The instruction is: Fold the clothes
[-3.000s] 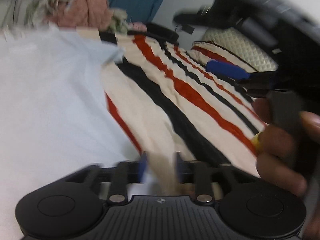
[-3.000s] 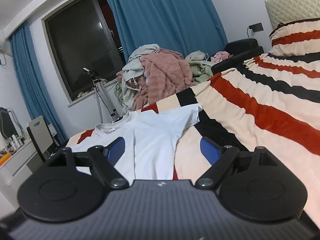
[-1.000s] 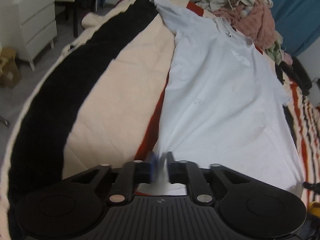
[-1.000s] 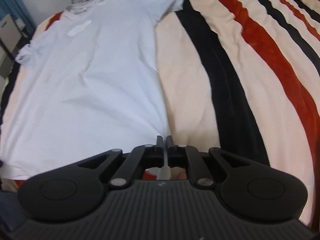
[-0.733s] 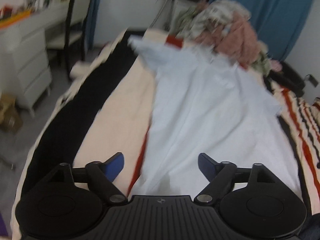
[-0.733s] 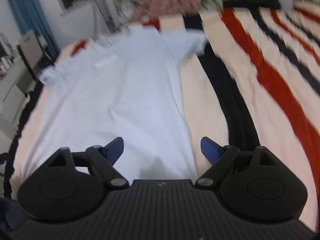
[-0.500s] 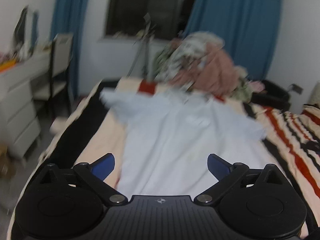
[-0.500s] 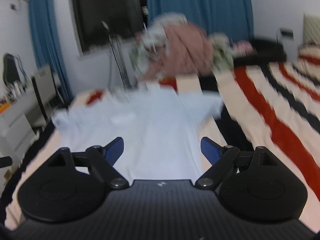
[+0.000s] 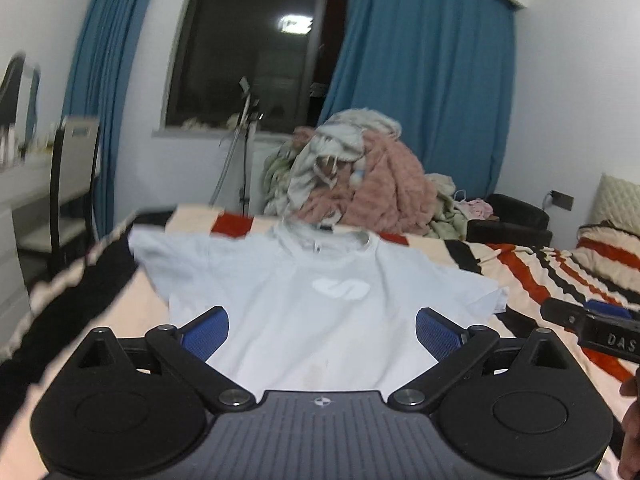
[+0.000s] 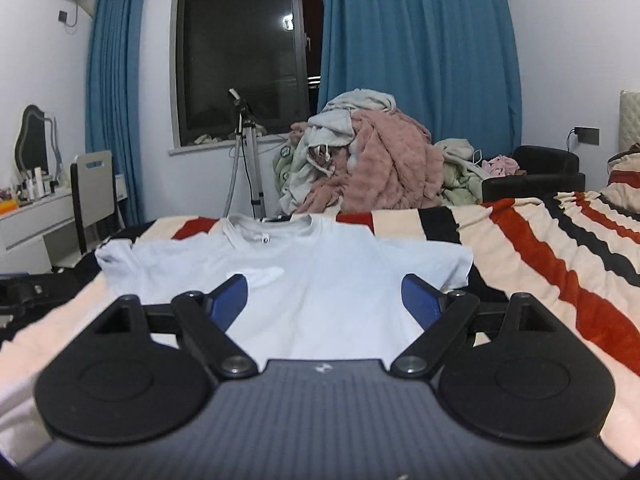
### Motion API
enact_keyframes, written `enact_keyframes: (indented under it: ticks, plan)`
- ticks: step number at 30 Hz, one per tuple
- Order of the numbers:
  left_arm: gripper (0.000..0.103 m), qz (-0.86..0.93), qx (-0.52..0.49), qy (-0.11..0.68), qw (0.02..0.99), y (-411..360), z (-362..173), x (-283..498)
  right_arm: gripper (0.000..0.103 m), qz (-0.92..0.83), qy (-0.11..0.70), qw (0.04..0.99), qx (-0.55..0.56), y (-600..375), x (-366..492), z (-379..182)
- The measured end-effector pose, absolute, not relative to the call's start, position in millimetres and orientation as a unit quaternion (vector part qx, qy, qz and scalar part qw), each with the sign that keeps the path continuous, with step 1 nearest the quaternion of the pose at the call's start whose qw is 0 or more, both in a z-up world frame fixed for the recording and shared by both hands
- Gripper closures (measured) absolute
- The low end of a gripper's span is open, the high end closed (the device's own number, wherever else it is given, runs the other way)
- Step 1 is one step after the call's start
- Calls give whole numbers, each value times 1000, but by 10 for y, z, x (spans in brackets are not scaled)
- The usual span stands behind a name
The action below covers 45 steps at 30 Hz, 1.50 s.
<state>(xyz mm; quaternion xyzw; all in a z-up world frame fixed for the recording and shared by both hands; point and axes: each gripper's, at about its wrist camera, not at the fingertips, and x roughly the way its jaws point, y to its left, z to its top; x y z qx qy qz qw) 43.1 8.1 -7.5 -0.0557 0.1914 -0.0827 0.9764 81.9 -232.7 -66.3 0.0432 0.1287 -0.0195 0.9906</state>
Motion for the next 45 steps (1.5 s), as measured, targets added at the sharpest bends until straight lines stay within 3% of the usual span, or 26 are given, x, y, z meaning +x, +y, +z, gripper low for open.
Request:
enact_keyframes:
  ticks: [5, 7, 8, 11, 14, 19, 28, 30, 37, 40, 45]
  plan:
    - [2, -59, -72, 206, 974, 228, -197, 638, 18, -20, 125, 991, 41, -2259, 978, -710]
    - [2, -54, -71, 205, 975, 270, -210, 662, 32, -19, 131, 990, 37, -2249, 1032, -740]
    - [2, -53, -73, 208, 974, 287, -219, 670, 44, -18, 138, 990, 36, -2244, 1059, -757]
    - [2, -57, -80, 216, 971, 338, -242, 694, 43, -15, 145, 988, 46, -2267, 1085, -783]
    - [2, -59, -81, 216, 971, 353, -248, 682, 14, -31, 134, 989, 47, -2271, 1068, -767]
    - [2, -57, -70, 222, 971, 331, -284, 618, 16, -26, 144, 983, 112, -2476, 1201, -797]
    - [2, -46, -65, 248, 966, 307, -479, 641, 17, -11, 180, 912, 367, -3604, 2317, -1385]
    - [2, -42, -65, 256, 964, 312, -532, 673, 27, -31, 184, 900, 393, -3810, 2506, -1594]
    - [2, -35, -86, 279, 956, 317, -642, 815, 28, -45, 197, 877, 437, -4350, 3218, -2137]
    - [2, -37, -78, 284, 955, 276, -728, 902, 33, -15, 170, 885, 434, -4413, 3471, -2212]
    - [2, -22, -62, 292, 954, 212, -905, 1120, 49, -7, 115, 875, 471, -4594, 3731, -2373]
